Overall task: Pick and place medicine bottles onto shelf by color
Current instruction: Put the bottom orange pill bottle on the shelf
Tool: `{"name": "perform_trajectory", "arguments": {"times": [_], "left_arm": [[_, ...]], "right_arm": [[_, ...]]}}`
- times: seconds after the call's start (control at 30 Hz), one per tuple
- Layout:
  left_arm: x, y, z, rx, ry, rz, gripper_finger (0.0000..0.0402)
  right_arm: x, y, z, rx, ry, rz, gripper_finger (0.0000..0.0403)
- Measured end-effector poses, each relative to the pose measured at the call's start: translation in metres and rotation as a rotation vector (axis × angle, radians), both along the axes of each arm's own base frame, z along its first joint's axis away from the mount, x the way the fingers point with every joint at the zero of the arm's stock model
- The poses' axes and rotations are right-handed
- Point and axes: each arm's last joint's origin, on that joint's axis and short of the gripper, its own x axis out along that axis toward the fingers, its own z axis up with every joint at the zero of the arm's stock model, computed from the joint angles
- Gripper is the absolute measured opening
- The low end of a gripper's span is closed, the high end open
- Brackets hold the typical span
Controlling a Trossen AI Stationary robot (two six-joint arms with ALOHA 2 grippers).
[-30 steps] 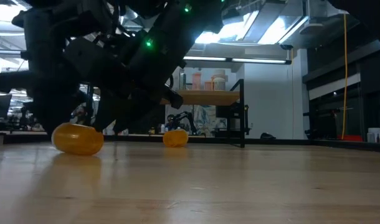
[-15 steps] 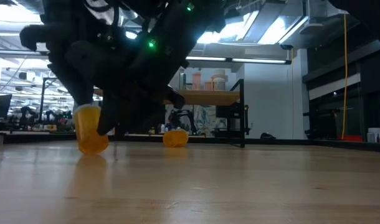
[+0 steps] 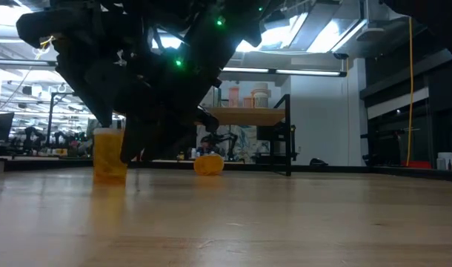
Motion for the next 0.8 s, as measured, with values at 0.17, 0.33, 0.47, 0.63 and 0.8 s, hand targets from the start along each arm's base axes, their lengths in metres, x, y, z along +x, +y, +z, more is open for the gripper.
{"name": "perform_trajectory", "arguments": {"times": [0.17, 0.33, 0.47, 0.63, 0.8], "left_arm": [[0.000, 0.001, 0.000, 0.002, 0.000, 0.007, 0.0000], [0.000, 0.002, 0.002, 0.014, 0.012, 0.009, 0.0000], [-0.003, 0.000, 0.031, 0.062, 0.033, 0.014, 0.0000], [-0.023, -0.005, 0.038, 0.082, 0.197, 0.007, 0.0000], [-0.056, -0.008, 0.034, 0.100, 0.375, -0.031, 0.0000]], "right_arm": [[0.001, 0.000, 0.000, -0.001, -0.004, 0.006, 0.0162], [-0.002, -0.001, -0.001, -0.006, 0.027, 0.005, 0.0162], [-0.007, 0.000, 0.001, -0.010, 0.068, 0.003, 0.0162], [-0.017, 0.012, 0.014, -0.035, 0.108, 0.050, 0.0162], [-0.022, 0.026, 0.021, -0.066, 0.119, 0.167, 0.0162]]}}
